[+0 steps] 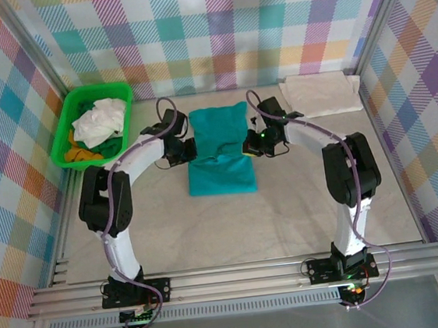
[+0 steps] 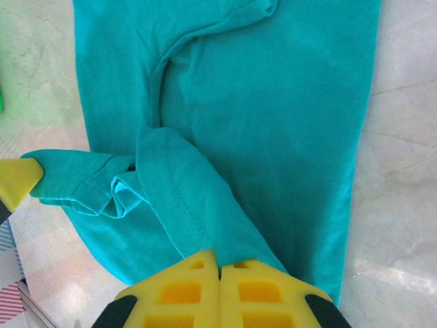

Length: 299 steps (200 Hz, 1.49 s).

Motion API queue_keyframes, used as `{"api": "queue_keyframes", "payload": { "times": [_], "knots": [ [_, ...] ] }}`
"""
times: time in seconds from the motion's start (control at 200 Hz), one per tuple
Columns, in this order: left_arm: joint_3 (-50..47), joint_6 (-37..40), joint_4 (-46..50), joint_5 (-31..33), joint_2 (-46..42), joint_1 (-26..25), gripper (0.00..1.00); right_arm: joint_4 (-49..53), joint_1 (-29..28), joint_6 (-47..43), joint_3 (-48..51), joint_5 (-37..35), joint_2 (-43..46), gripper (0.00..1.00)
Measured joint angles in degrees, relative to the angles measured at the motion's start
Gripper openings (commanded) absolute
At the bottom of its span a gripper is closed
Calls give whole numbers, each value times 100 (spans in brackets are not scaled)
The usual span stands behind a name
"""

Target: Fold and stack the t-shirts

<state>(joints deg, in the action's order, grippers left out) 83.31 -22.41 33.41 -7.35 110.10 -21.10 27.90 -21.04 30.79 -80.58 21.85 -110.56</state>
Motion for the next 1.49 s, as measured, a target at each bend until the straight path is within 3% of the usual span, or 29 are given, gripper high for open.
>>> {"api": "queue_keyframes", "payload": {
  "times": [0.305, 0.355, 0.455, 0.625, 0.78, 0.91, 0.99, 1.095, 1.495],
  "knots": [
    [494, 144, 120, 20, 431, 68, 0, 17, 188, -4, -409, -39, -315, 0],
    [640, 188, 162, 35, 522, 74, 17, 20, 199, -7, -509, -37, -372, 0],
    [1049, 315, 262, 72, 772, 94, 38, 70, 234, -13, -782, -42, -542, 32],
    [1462, 313, 396, 428, 831, 149, 44, 367, 328, -151, -1375, -127, -752, 40],
    [715, 225, 256, 824, 37, 48, 38, 216, 367, -197, -887, -212, -155, 35],
    [-442, 101, -101, 962, -1073, -269, 26, -214, 293, -208, 227, -55, 763, 7],
    [-946, 74, -479, 868, -1370, -468, 21, -595, 170, -160, 765, 103, 1014, 0],
    [-1226, 20, -890, 625, -1113, -603, 16, -852, 44, -120, 1010, 306, 778, 0],
    [-2275, -511, -2518, 140, -365, -614, 15, -1829, -74, 208, 1952, 815, -28, 0]
  ]
}}
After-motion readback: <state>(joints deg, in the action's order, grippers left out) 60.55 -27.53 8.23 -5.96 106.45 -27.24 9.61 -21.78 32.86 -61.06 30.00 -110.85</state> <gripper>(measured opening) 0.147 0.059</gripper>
